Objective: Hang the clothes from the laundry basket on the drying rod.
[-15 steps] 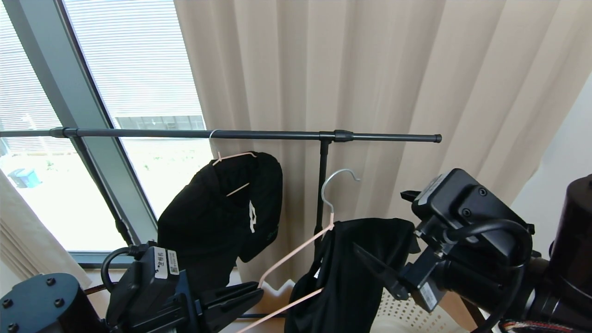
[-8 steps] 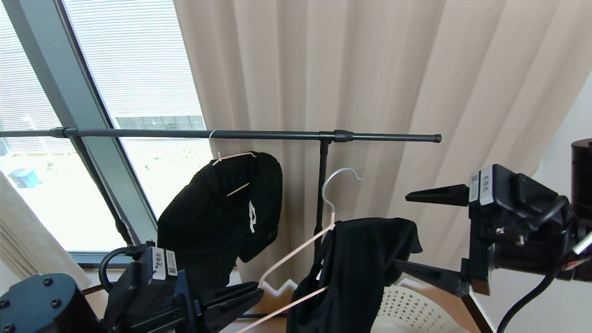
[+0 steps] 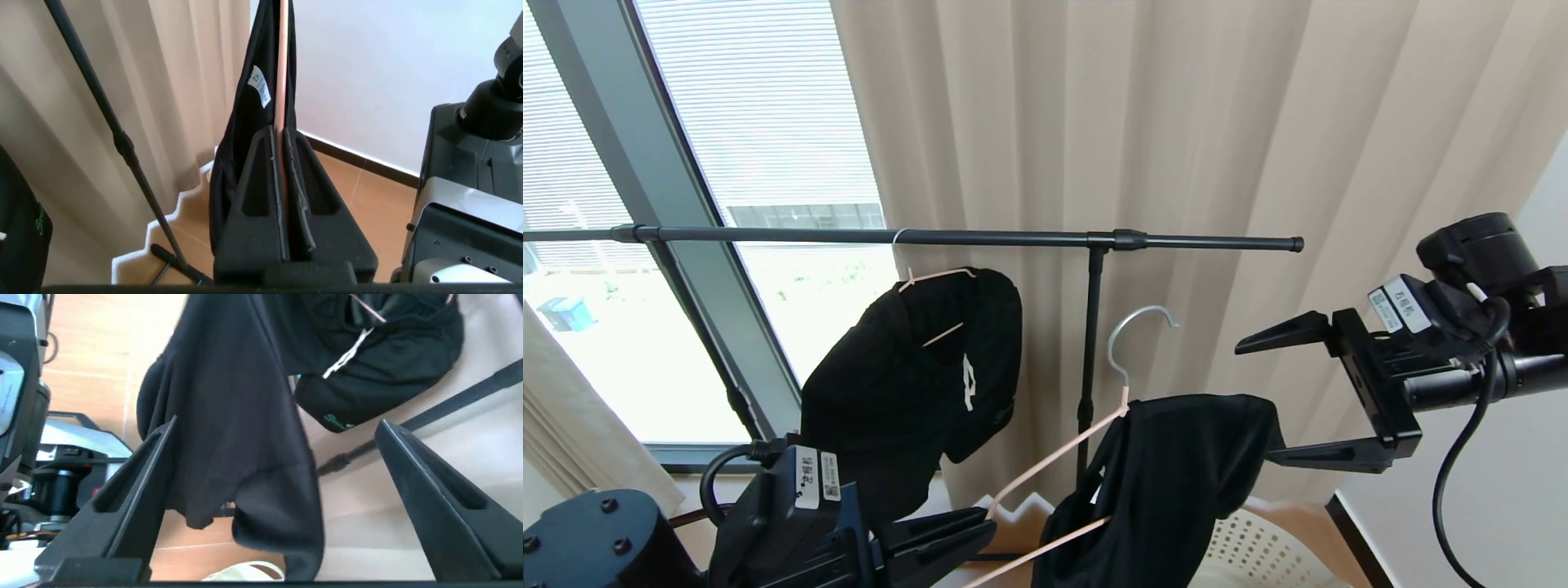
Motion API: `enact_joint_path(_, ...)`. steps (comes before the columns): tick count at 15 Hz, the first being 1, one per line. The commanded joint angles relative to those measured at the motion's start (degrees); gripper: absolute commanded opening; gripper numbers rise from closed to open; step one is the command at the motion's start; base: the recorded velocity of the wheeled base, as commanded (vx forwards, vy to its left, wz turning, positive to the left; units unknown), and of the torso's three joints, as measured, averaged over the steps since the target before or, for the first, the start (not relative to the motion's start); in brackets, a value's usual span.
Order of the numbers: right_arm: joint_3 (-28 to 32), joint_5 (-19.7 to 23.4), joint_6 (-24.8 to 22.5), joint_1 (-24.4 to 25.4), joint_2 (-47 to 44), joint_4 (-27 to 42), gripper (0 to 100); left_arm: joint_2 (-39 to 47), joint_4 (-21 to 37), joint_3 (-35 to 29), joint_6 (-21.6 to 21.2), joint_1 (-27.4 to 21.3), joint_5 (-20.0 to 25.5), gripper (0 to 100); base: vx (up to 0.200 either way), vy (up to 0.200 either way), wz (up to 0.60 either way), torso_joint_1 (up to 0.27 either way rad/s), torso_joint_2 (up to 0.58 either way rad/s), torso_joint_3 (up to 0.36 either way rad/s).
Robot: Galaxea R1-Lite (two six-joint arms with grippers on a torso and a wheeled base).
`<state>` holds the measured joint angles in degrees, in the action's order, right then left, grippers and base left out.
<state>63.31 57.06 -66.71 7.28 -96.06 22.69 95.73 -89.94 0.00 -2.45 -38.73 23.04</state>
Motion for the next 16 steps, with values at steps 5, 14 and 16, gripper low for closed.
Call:
enact_joint_path(5,3.4,0.06,1.32,5.99,-6.77,0.08,100,-0.02,-0.06,0.0,-0.19,-1.61,-0.01,0,0.0,0.0,0.0,0.0,0.0,0.0)
enact_joint_path(14,4.28,-2.66,2.28,8.63,-8.7,-0.1,100,-0.28,-0.06,0.0,-0.19,-1.52,-0.01,0,0.0,0.0,0.0,0.0,0.0,0.0)
enact_joint_path(16,4.81,-2.66,2.28,8.98,-8.79,-0.1,100,-0.37,-0.06,0.0,-0.19,-1.61,-0.01,0,0.0,0.0,0.0,0.0,0.0,0.0)
